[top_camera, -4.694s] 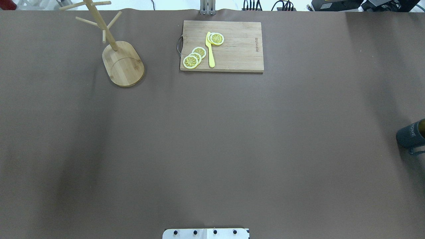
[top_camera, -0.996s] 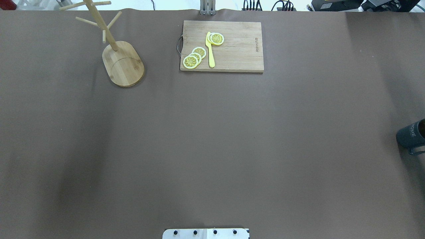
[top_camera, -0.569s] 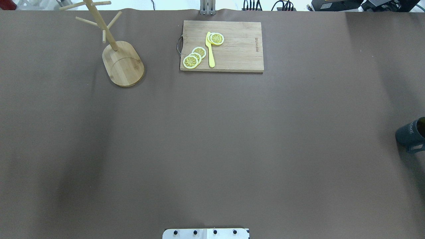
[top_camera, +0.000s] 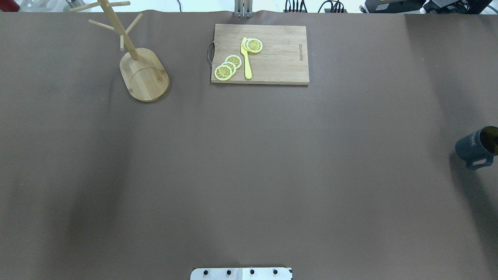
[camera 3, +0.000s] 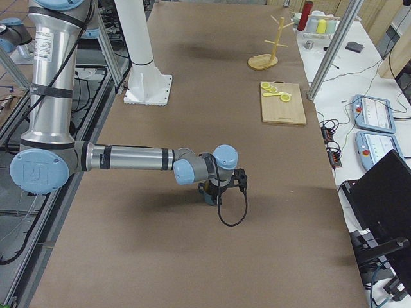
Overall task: Hang cup on storage rack
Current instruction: 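Carry the teal mug in the right gripper toward the table center, then lower the teal mug upright onto the table with the right gripper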
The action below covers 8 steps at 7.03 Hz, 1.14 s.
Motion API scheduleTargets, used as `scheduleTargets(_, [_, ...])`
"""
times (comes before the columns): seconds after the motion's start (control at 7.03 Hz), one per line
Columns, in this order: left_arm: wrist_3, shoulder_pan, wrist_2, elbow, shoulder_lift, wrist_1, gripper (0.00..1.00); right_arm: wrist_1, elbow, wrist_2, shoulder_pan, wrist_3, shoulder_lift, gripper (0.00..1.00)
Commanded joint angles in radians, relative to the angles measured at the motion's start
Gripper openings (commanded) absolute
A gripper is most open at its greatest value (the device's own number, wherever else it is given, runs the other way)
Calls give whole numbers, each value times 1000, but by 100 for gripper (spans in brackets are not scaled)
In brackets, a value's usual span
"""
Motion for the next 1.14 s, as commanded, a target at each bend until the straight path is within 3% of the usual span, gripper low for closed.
scheduleTargets(0.0, [-2, 1, -1, 0, -1, 0, 98, -166, 156, 84, -10, 99, 96, 0])
scheduleTargets(0.14, [-2, 1, 0, 3, -1, 2, 98, -195, 225, 95, -79, 255, 151, 0])
scheduleTargets(0.43, [0, 3, 0, 10, -1, 2, 98, -194, 276, 78, -238, 645, 310, 0])
scheduleTargets(0.57, [0, 4, 0, 12, -1, 3, 98, -196, 278, 29, -335, 830, 413, 0])
scheduleTargets(0.71, [-2, 4, 0, 12, -2, 3, 98, -197, 270, -86, -481, 968, 507, 0])
scheduleTargets(0.85, [0, 6, 0, 15, -4, 3, 98, -196, 261, -170, -569, 1017, 556, 0])
scheduleTargets(1.0, [-2, 6, 0, 15, -7, 3, 98, -196, 249, -196, -608, 1020, 592, 0])
